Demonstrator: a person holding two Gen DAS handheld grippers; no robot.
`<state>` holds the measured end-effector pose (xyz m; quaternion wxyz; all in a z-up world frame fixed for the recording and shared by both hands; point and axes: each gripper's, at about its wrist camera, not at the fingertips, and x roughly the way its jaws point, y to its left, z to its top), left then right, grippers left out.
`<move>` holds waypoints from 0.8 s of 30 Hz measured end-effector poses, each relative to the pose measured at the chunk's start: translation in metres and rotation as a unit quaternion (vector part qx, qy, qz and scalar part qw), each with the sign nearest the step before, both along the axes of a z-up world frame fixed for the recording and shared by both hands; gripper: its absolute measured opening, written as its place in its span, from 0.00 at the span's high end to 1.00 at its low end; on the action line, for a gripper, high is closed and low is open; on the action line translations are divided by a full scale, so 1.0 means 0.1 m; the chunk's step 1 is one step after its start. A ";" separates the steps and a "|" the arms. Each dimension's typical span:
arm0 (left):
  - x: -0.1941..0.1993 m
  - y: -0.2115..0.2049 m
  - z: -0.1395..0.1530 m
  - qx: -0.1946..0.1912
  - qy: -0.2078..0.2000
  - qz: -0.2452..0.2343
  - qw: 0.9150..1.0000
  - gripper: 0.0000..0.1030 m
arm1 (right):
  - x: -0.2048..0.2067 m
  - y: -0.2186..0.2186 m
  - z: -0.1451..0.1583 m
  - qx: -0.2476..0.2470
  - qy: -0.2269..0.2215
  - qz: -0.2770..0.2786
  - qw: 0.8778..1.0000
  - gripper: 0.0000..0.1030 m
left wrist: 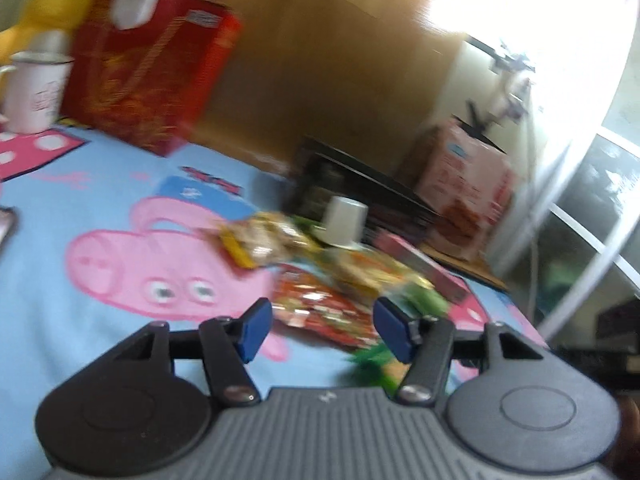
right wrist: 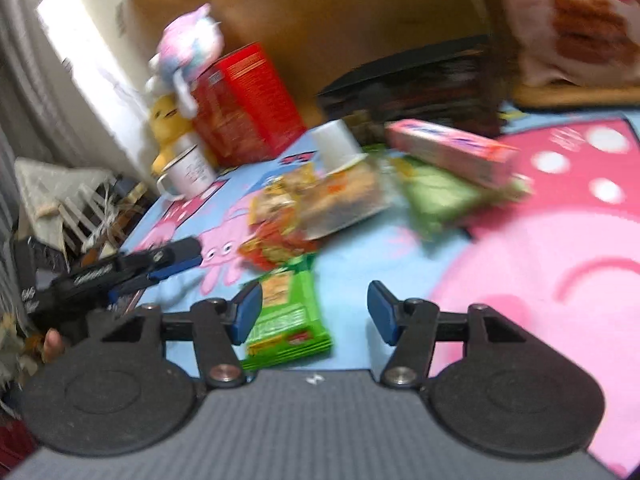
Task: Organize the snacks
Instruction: 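Grasp the green cracker packet with the right gripper, then carry the green packet into the black tin box and open the right gripper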
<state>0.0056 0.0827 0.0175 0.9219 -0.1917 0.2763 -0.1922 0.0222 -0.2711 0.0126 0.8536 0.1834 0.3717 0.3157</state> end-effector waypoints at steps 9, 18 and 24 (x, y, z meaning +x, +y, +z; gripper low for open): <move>0.11 -0.61 -0.11 0.012 0.089 -0.094 0.991 0.46 | -0.35 0.43 -0.06 -0.118 -0.097 0.104 0.983 0.27; 0.04 -0.71 0.25 0.030 0.083 -0.056 0.995 0.56 | -0.38 0.66 0.10 -0.148 -0.194 0.146 0.959 0.62; 0.79 -0.98 0.89 0.080 0.000 -0.052 0.995 0.56 | 0.09 0.51 0.57 -0.100 -0.265 0.078 0.956 0.63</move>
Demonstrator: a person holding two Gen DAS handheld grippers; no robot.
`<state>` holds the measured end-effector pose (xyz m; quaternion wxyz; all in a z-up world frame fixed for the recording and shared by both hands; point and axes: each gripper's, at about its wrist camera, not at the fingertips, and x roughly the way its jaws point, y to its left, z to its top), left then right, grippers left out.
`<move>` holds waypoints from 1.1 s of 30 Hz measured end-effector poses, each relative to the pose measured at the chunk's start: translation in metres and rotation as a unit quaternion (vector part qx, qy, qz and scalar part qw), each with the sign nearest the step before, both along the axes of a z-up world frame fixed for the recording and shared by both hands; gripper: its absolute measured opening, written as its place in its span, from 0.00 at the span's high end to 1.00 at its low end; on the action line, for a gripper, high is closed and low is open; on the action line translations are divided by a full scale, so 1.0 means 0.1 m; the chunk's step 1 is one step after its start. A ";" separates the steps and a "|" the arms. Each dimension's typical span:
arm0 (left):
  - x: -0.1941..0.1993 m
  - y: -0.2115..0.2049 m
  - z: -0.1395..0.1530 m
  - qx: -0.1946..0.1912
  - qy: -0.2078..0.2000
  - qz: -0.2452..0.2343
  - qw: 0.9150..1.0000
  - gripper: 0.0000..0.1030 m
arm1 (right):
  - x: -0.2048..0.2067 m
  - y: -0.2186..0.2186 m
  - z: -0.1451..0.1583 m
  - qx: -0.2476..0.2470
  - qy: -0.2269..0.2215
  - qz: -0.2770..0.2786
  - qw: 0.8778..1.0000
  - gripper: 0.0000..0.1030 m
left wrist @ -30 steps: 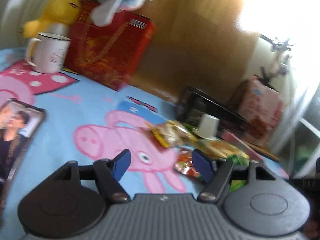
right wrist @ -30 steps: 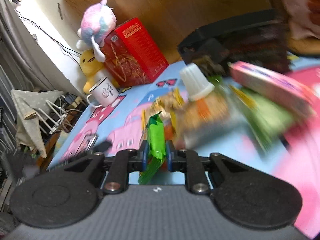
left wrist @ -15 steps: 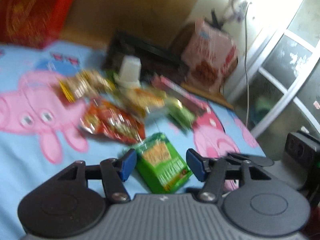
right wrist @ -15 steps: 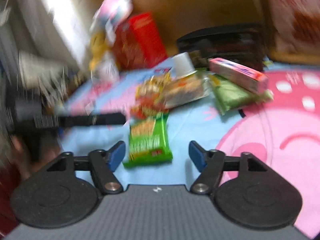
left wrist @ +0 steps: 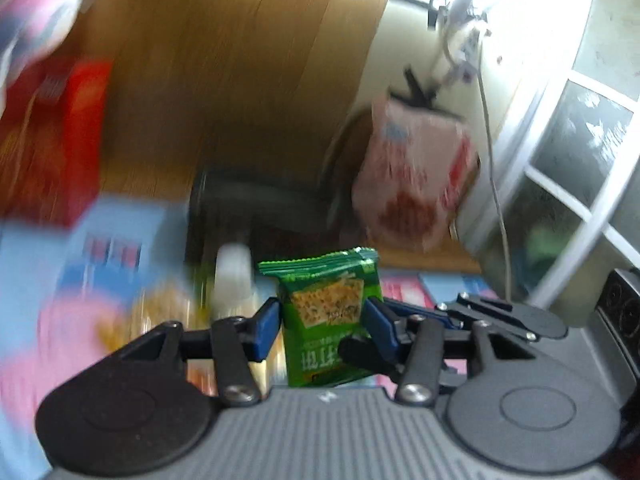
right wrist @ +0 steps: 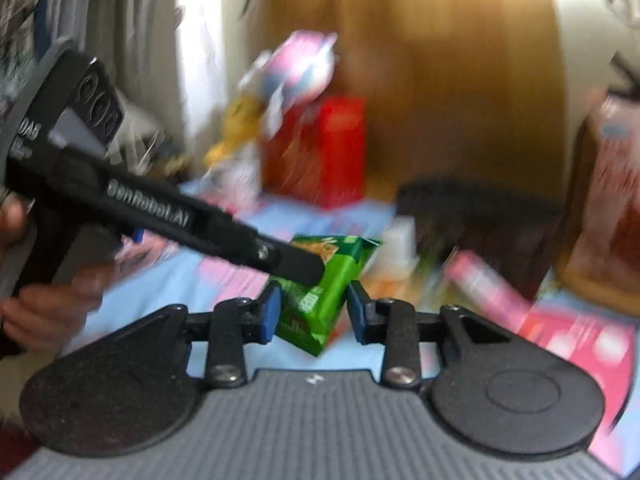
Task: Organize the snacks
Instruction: 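Carry the green packet into the black tin box and open the right gripper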
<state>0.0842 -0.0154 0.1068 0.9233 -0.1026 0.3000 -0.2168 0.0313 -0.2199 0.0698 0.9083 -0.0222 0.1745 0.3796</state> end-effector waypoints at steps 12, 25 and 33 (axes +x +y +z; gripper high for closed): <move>1.76 -0.32 -0.09 0.049 -0.012 0.034 0.998 0.51 | 2.03 -0.11 -0.12 0.029 0.097 -0.104 0.989 0.57; 2.13 0.01 -0.76 0.071 0.131 0.109 0.983 0.70 | 2.30 -0.65 -0.74 0.166 0.281 -0.214 0.921 0.26; 1.66 -0.11 -0.68 0.126 0.134 0.134 0.974 0.71 | 1.85 -0.48 -0.75 0.138 0.292 -0.204 0.924 0.27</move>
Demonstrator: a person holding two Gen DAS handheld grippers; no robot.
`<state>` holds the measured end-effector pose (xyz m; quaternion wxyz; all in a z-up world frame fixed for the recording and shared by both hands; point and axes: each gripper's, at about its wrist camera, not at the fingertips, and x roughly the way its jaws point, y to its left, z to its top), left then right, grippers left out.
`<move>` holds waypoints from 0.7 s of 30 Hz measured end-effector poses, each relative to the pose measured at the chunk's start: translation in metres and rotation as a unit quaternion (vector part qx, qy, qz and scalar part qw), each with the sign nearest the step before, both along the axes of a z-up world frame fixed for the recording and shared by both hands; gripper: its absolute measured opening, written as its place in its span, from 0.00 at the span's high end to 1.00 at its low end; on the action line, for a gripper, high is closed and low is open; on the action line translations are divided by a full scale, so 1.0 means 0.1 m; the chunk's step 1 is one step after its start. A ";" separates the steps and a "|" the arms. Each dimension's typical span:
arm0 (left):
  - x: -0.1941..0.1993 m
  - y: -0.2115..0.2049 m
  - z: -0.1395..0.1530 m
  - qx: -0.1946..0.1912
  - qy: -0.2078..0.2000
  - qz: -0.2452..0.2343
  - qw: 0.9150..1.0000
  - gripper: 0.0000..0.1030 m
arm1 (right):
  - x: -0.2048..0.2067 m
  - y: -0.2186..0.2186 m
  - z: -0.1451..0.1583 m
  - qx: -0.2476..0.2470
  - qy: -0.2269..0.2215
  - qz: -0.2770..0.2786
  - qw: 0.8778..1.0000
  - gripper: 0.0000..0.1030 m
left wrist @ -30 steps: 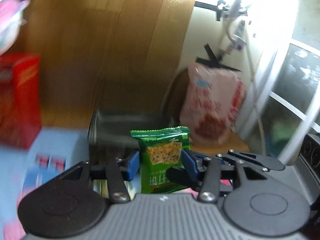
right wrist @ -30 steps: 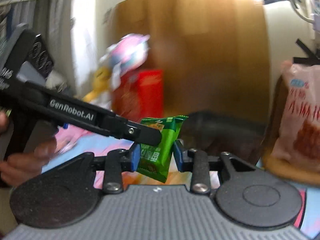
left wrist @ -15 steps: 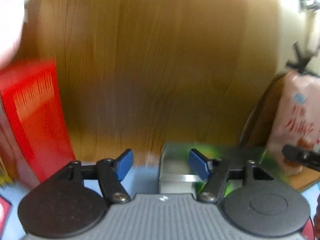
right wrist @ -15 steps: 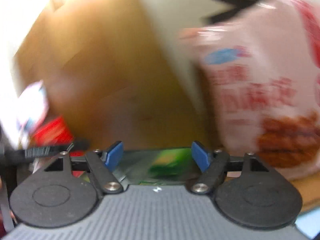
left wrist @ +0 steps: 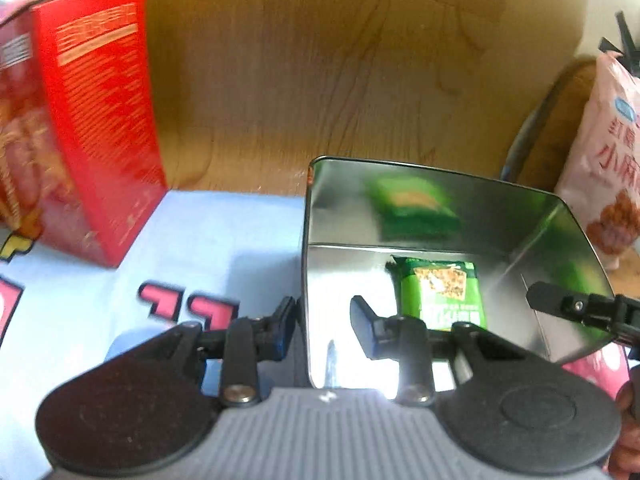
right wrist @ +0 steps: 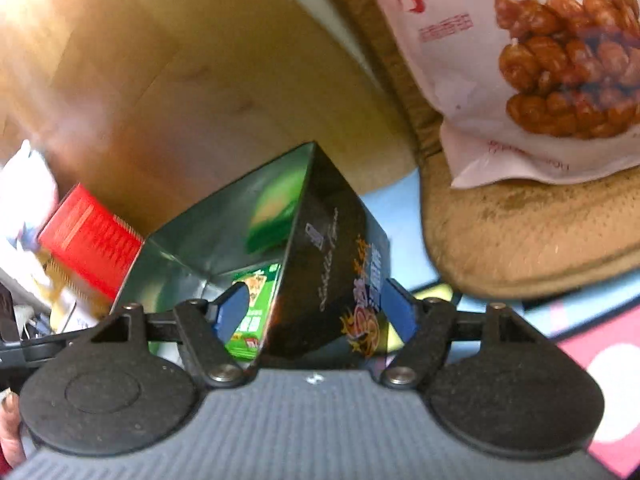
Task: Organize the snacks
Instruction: 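Carry the green packet into the black tin box and open the right gripper, then grasp the pink candy box with the left gripper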
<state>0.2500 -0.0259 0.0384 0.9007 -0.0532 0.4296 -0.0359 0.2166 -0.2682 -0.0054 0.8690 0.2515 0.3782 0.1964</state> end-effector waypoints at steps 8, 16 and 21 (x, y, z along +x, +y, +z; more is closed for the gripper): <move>-0.51 -0.02 0.04 0.003 -0.027 -0.017 0.999 0.54 | -0.37 -0.16 0.09 0.004 -0.014 -0.005 1.000 0.26; -1.51 0.46 0.29 -0.072 -0.121 -0.008 0.990 0.48 | -1.22 -0.39 0.33 -0.008 -0.105 0.013 0.994 0.27; -1.94 0.24 0.15 -0.087 -0.099 -0.055 0.990 0.49 | -1.65 -0.09 0.01 -0.115 -0.123 0.060 0.984 0.42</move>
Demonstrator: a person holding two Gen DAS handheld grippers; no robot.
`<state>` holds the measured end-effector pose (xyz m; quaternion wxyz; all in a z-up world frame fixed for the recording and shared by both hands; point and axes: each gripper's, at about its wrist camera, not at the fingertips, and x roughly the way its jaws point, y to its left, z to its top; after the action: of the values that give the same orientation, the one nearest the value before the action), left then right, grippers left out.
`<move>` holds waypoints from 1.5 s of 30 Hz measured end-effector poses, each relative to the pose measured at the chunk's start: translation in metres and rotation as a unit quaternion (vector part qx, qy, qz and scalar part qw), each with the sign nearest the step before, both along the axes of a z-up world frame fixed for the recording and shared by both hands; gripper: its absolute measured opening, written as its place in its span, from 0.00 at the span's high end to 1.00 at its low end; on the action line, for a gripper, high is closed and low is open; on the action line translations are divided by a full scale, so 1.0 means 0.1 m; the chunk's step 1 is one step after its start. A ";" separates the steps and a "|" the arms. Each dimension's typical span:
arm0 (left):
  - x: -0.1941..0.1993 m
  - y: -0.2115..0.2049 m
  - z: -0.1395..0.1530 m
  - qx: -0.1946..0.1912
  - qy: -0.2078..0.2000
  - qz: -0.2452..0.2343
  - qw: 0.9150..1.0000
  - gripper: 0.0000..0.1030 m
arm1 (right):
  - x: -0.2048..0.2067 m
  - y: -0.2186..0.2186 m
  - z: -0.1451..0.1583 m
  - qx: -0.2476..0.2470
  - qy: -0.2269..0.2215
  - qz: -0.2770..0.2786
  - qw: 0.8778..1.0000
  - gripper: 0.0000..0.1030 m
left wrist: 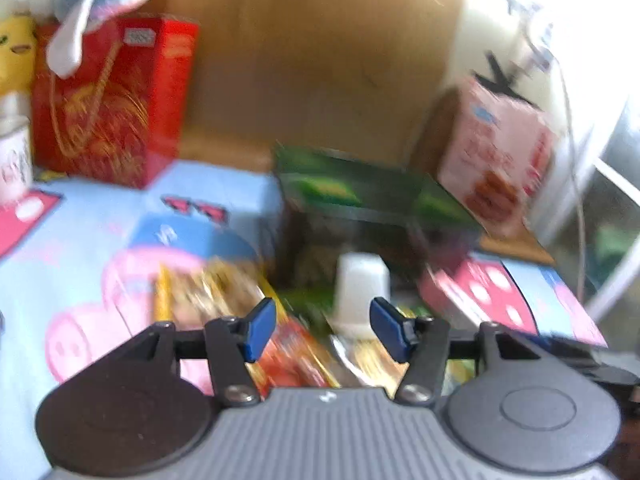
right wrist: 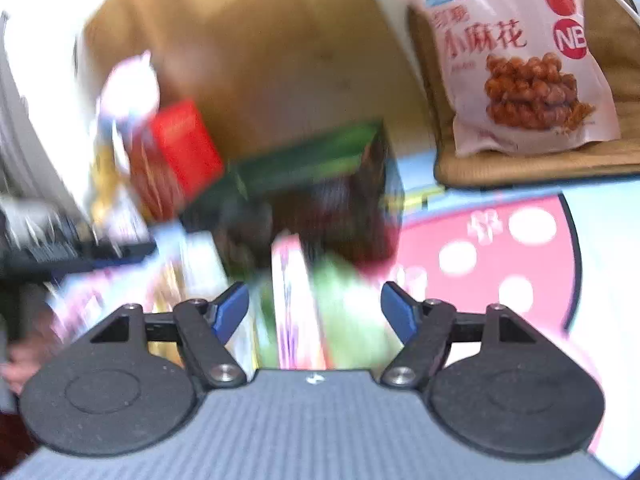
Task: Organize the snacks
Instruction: 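Grasp the pink candy box with the left gripper, then lower the pink box into the black tin and open the left gripper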
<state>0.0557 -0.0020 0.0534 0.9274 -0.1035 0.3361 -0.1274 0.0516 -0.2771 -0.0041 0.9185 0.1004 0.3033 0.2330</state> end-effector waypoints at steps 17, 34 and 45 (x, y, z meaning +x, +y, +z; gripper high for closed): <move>-0.24 -1.20 -0.01 0.028 0.013 -0.166 0.986 0.48 | -0.70 -0.95 -0.08 -0.126 -0.049 -0.019 0.991 0.47; 0.12 -2.02 -0.14 0.062 0.032 -0.214 0.974 0.56 | -0.81 -0.92 -0.20 -0.097 -0.053 -0.055 0.992 0.64; 0.59 -0.96 0.63 0.031 -0.084 -0.057 0.994 0.57 | 0.05 -0.21 0.44 -0.083 -0.173 0.020 0.981 0.64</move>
<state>0.1144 -0.0985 0.1159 0.9464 -0.0444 0.2657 -0.1781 0.0570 -0.2981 0.0399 0.9573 -0.0246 0.1601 0.2395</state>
